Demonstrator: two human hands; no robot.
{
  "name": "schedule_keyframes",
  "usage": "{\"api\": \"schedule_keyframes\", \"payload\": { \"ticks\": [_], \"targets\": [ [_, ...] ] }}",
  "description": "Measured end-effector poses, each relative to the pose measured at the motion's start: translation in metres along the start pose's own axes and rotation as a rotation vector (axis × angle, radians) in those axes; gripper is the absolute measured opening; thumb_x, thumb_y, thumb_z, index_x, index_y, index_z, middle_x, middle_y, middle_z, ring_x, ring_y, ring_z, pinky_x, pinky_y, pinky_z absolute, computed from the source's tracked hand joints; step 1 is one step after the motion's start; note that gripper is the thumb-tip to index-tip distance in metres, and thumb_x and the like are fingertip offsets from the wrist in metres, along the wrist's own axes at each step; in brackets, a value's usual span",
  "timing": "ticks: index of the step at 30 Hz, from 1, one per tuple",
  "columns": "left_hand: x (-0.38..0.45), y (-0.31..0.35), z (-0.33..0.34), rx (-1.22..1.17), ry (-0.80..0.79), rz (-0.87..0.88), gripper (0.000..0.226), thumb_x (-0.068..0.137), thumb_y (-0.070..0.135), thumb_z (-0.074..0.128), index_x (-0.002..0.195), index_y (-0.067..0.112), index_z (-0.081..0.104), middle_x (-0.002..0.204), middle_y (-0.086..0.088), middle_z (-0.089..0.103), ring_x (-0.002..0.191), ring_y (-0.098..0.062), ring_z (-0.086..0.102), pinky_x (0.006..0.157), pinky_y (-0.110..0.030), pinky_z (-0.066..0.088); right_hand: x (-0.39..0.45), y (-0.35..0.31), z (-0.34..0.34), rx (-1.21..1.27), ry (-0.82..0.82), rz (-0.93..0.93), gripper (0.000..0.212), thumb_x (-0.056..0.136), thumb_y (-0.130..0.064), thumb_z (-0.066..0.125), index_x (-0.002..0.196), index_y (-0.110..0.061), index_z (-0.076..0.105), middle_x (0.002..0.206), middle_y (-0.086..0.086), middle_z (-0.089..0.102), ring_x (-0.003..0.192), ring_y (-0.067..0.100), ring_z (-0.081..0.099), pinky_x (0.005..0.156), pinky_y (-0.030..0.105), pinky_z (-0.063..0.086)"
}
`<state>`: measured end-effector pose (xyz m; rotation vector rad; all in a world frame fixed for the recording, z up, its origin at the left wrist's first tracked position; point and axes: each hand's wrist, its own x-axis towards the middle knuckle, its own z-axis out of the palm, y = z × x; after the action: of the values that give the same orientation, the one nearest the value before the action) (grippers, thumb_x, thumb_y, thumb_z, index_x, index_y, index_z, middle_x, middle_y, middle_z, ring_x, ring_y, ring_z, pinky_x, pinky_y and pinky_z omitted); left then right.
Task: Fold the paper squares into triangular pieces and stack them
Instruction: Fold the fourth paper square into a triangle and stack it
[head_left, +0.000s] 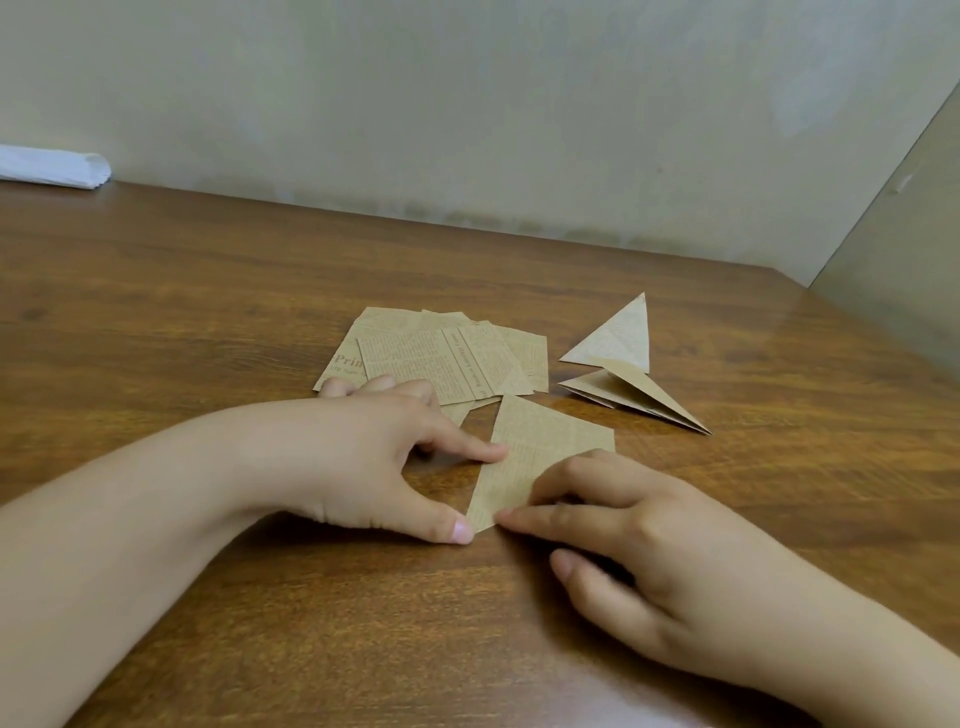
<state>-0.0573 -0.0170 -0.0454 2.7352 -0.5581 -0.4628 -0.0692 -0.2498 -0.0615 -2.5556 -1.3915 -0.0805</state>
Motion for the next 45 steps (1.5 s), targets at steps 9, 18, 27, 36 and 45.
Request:
{"api": "schedule_keyframes", "payload": {
  "ticks": [9, 18, 27, 36, 45],
  "targets": [
    [0.001, -0.003, 0.001, 0.008, 0.006, 0.020, 0.056, 0.075, 0.070, 0.053, 0.123, 0.074, 0.025, 0.105, 0.027, 0.034, 0.097, 0.007, 0.025, 0.077, -0.007, 0.016, -0.021, 0.046, -0.010, -0.029, 0.100, 0.225, 0.041, 0.091, -0.042, 0.038, 0.121, -0.033, 0.064, 0.118, -0.025, 0.052, 0.113, -0.007, 0.049, 0.097, 0.011, 0.036],
    [0.003, -0.001, 0.010, 0.054, 0.184, 0.042, 0.037, 0.082, 0.064, 0.045, 0.119, 0.065, 0.041, 0.103, 0.025, 0.033, 0.105, 0.012, 0.019, 0.090, -0.023, 0.014, -0.027, 0.008, -0.015, -0.071, -0.020, 0.160, 0.045, 0.095, -0.047, 0.035, 0.120, -0.024, 0.065, 0.121, -0.015, 0.059, 0.112, 0.000, 0.049, 0.103, 0.013, 0.028],
    [0.005, 0.017, 0.028, 0.224, 0.402, 0.123, 0.057, 0.081, 0.060, 0.024, 0.127, 0.040, 0.051, 0.106, 0.024, 0.031, 0.101, 0.001, 0.023, 0.100, -0.028, 0.003, -0.029, -0.003, -0.009, 0.138, 0.088, 0.256, 0.047, 0.091, -0.051, 0.030, 0.120, -0.035, 0.062, 0.121, -0.029, 0.051, 0.120, -0.009, 0.041, 0.102, 0.011, 0.027],
    [0.007, 0.018, 0.031, 0.108, 0.480, 0.361, 0.024, 0.090, 0.025, 0.057, 0.104, 0.041, 0.066, 0.096, 0.023, 0.045, 0.094, 0.002, 0.034, 0.091, -0.023, 0.009, -0.040, -0.017, -0.004, -0.001, 0.010, 0.265, 0.048, 0.088, -0.055, 0.038, 0.127, -0.036, 0.056, 0.122, -0.027, 0.050, 0.116, -0.009, 0.040, 0.104, 0.018, 0.023],
    [-0.001, 0.028, 0.035, 0.045, 0.351, 0.393, 0.036, 0.086, 0.049, 0.045, 0.110, 0.032, 0.064, 0.117, 0.021, 0.053, 0.110, 0.004, 0.043, 0.095, -0.020, 0.037, -0.062, -0.034, 0.009, -0.282, 0.135, 0.137, 0.049, 0.086, -0.056, 0.050, 0.111, -0.020, 0.071, 0.087, -0.003, 0.059, 0.085, 0.016, 0.061, 0.088, 0.032, 0.040]
  ]
}}
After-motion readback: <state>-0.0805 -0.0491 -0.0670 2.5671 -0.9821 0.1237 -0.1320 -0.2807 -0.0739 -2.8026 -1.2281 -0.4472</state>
